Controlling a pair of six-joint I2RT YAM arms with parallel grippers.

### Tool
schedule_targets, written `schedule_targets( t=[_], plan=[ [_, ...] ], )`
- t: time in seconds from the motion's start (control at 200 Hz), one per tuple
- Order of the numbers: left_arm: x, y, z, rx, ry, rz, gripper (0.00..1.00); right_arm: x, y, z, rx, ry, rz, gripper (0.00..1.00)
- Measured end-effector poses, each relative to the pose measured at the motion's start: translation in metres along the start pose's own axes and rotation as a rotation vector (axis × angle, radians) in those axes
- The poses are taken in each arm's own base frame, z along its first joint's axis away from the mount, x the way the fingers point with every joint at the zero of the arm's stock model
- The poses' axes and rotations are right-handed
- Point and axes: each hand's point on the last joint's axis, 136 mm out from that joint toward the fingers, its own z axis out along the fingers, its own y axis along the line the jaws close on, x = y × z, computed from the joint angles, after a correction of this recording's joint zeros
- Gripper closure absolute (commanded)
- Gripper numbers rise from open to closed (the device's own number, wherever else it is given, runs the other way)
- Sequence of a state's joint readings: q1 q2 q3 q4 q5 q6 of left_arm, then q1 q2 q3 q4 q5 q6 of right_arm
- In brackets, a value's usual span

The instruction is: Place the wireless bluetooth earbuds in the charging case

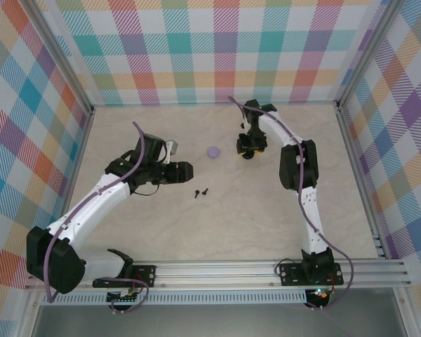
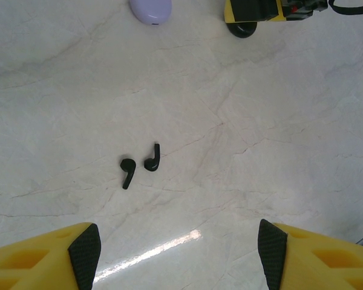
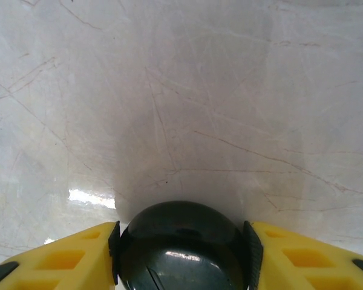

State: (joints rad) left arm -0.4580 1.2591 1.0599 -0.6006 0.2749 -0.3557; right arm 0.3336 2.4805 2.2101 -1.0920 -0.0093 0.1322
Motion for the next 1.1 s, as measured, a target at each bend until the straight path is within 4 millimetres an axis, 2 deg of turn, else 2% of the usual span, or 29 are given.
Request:
schedule_targets(
  t=[0.16,0.32,0.47,0.67,0.91,1.1],
  plan=[
    [0.005,0.003,0.001,-0.004,0.007,-0.003,0.29,0.021,0.003,-0.002,-0.012,0.02,0.028,0.48],
    [0.008,0.003,-0.001,0.0,0.006,-0.002,0.29,0.062,0.01,-0.005,-0.028,0.072,0.075,0.49],
    [0.011,0.003,0.001,0.008,0.012,-0.008,0.29,0.099,0.026,-0.012,-0.041,0.098,0.122,0.48],
    [0.015,-0.004,0.003,0.037,0.018,-0.009,0.29,0.131,0.051,-0.019,-0.048,0.077,0.171,0.48],
    [0.021,-0.01,0.007,0.06,0.034,0.006,0.29,0.142,0.076,-0.01,-0.033,0.055,0.207,0.48],
    [0.021,-0.011,0.011,0.067,0.034,0.009,0.29,0.137,0.08,-0.009,-0.037,0.033,0.243,0.41]
  ],
)
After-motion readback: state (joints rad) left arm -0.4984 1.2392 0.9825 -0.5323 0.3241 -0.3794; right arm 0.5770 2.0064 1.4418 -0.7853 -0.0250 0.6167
